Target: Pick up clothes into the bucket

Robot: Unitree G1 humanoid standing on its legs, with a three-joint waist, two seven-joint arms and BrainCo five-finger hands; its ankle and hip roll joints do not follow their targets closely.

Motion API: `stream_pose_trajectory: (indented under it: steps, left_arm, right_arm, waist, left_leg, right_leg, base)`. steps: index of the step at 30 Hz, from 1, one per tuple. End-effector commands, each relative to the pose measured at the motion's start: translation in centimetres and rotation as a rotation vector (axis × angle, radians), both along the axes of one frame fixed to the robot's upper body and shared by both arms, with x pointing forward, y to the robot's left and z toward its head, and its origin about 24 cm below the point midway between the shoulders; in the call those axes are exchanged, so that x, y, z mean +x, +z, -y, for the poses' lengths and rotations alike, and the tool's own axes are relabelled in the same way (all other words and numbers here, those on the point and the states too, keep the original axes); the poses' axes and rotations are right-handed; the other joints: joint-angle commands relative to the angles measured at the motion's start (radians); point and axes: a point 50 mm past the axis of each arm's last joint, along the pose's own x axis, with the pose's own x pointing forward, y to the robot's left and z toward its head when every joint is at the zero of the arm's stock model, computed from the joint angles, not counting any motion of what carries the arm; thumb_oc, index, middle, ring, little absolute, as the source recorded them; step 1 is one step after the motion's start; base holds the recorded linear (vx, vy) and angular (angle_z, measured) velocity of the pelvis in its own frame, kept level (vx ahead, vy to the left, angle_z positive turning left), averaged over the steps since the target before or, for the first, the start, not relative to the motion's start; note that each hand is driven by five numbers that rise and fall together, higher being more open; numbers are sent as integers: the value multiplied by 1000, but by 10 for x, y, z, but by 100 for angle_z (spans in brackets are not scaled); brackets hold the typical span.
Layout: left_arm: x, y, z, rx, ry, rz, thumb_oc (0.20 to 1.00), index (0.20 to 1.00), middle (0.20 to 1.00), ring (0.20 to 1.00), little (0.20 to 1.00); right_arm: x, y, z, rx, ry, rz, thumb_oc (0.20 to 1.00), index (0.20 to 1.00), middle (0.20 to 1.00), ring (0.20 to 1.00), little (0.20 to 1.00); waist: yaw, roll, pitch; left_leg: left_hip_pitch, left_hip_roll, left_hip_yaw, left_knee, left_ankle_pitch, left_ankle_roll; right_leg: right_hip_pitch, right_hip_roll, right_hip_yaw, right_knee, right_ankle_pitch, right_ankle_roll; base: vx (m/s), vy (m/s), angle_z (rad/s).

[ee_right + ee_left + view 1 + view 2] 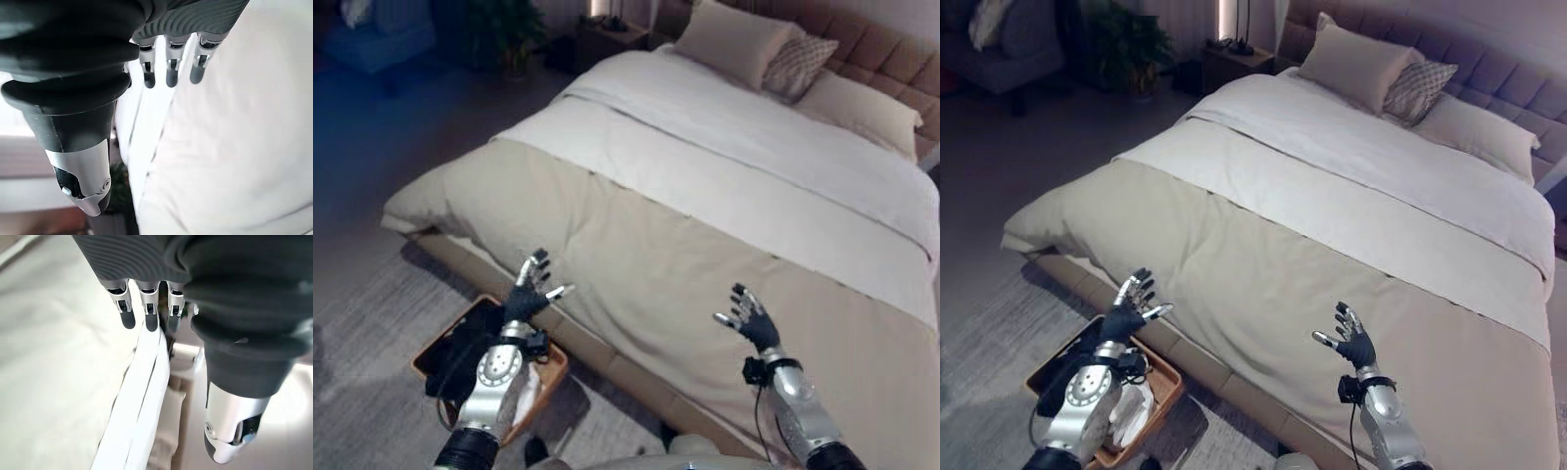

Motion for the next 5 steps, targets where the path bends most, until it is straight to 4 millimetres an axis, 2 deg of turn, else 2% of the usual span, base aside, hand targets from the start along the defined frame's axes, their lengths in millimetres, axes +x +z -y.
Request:
stream_pose_trajectory:
  steps: [1, 5]
  left_arm:
    - [4, 6, 7, 39, -65, 41, 1000, 1000, 1000, 1000, 1000]
    - [-5, -8, 19, 25, -116, -22, 1000, 1000, 1000, 1000, 1000]
  right_arm:
    - [16, 24, 2, 76, -52, 143, 1000, 1000, 1000, 1000, 1000]
    - [8, 15, -4, 161, -83, 111, 1000, 1000, 1000, 1000, 1000]
  waist:
    - [0, 16, -8]
    - [-9, 30, -38]
  left_leg:
    - [-24, 1, -31, 36, -17, 29]
    - [-2, 2, -33, 17, -12, 28]
  right_leg:
    - [-72, -2, -69, -8, 129, 21]
    - [-49, 3, -77, -16, 120, 19]
  base:
    - [0, 0, 0]
    - [20, 2, 2]
